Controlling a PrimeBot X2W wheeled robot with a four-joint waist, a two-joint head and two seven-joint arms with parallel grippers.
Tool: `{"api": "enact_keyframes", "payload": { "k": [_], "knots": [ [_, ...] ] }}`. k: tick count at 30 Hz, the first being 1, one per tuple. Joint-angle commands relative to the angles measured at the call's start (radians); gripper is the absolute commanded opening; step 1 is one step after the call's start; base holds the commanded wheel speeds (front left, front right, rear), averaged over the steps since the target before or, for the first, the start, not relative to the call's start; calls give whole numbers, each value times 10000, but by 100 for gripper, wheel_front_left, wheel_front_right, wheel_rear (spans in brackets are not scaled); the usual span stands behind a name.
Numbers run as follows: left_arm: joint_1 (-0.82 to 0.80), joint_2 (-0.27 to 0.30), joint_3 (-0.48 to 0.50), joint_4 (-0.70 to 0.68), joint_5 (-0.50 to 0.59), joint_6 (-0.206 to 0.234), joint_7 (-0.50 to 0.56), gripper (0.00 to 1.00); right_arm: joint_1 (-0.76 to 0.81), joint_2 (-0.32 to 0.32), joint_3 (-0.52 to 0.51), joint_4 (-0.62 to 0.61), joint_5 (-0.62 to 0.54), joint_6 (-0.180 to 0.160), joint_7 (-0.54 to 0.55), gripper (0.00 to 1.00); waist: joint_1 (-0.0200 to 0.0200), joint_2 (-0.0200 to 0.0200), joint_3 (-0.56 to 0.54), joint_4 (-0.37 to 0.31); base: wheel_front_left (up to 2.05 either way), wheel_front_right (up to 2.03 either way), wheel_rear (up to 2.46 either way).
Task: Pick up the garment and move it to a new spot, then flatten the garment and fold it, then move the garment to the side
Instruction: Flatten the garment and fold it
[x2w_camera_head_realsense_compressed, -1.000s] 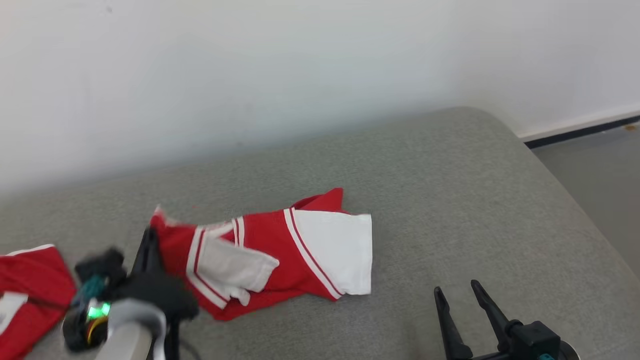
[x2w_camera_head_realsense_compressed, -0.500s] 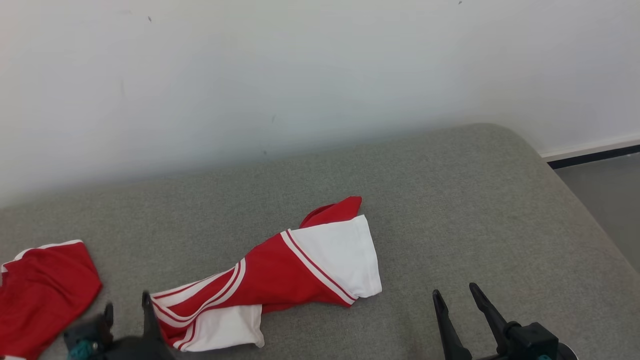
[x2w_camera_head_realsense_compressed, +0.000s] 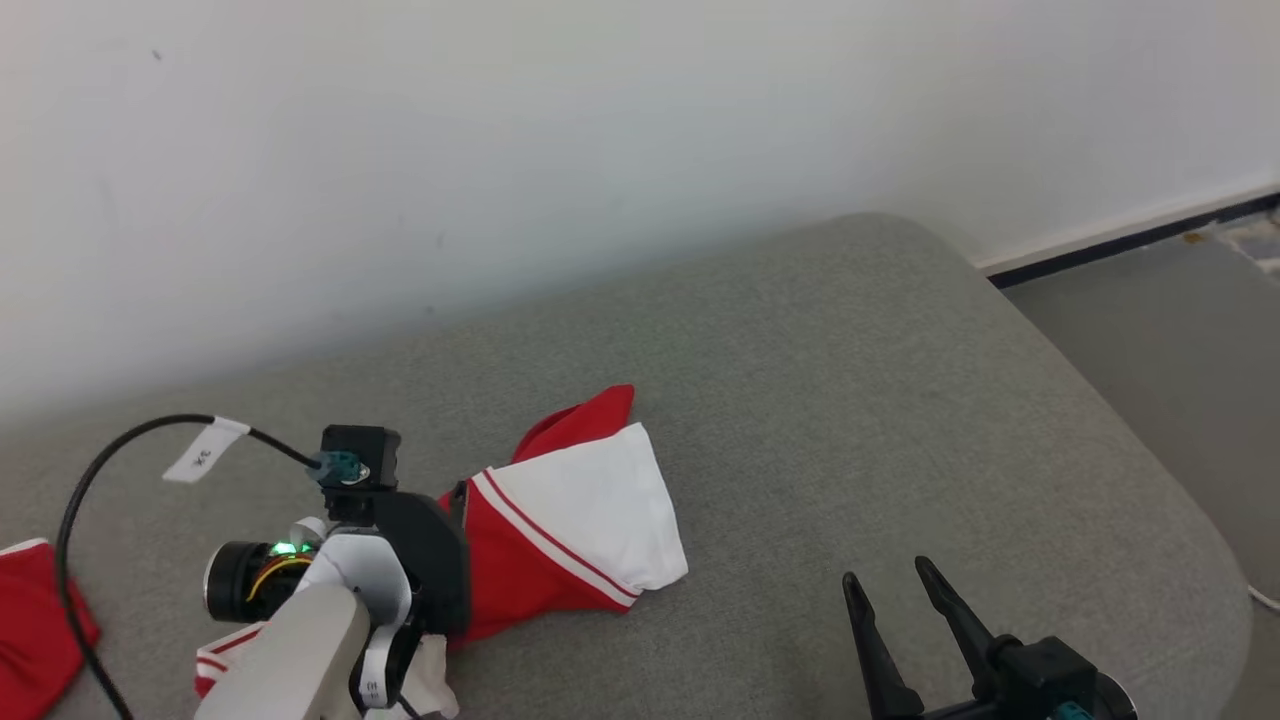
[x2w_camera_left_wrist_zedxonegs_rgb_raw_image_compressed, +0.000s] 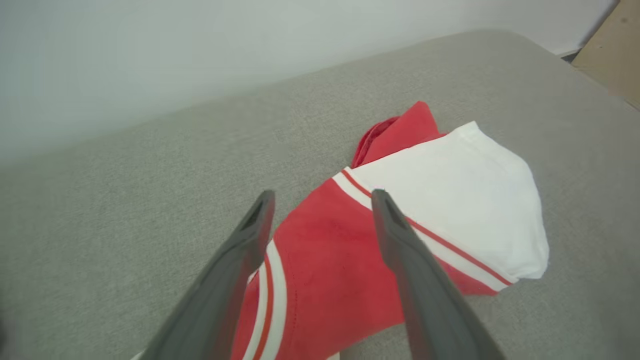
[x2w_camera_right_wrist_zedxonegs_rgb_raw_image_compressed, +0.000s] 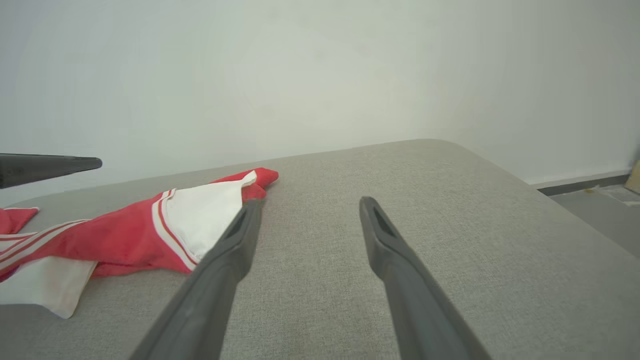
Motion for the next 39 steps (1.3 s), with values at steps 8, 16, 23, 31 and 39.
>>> {"api": "enact_keyframes", "payload": {
  "k": [8, 16, 23, 31, 39],
  "knots": [
    [-1681, 189, -241, 2157, -228, -440, 2185, 100, -56, -2, 4, -23, 142, -22, -183, 100, 0, 0, 1200, -2027, 0, 0, 0],
    [-2940, 820, -436, 3105, -106, -620, 3982, 100, -194, -4, 164, -61, 383, -22, -473, 100, 0, 0, 2238, -2494, 0, 0, 0],
    [-3281, 1063, -381, 3360, -568, -1067, 5345, 100, -390, -1, 343, 17, 554, -22, -648, 100, 0, 0, 2833, -2504, 0, 0, 0],
    [-2986, 731, -591, 2854, -1104, -1484, 6610, 100, -704, -7, 446, 219, 591, -22, -730, 100, 0, 0, 2797, -1928, 0, 0, 0],
    [-3207, 873, -382, 1631, -881, -1196, 5770, 100, -882, -7, 569, 403, 592, -22, -763, 100, 0, 0, 2614, -1538, 0, 0, 0]
  ]
}}
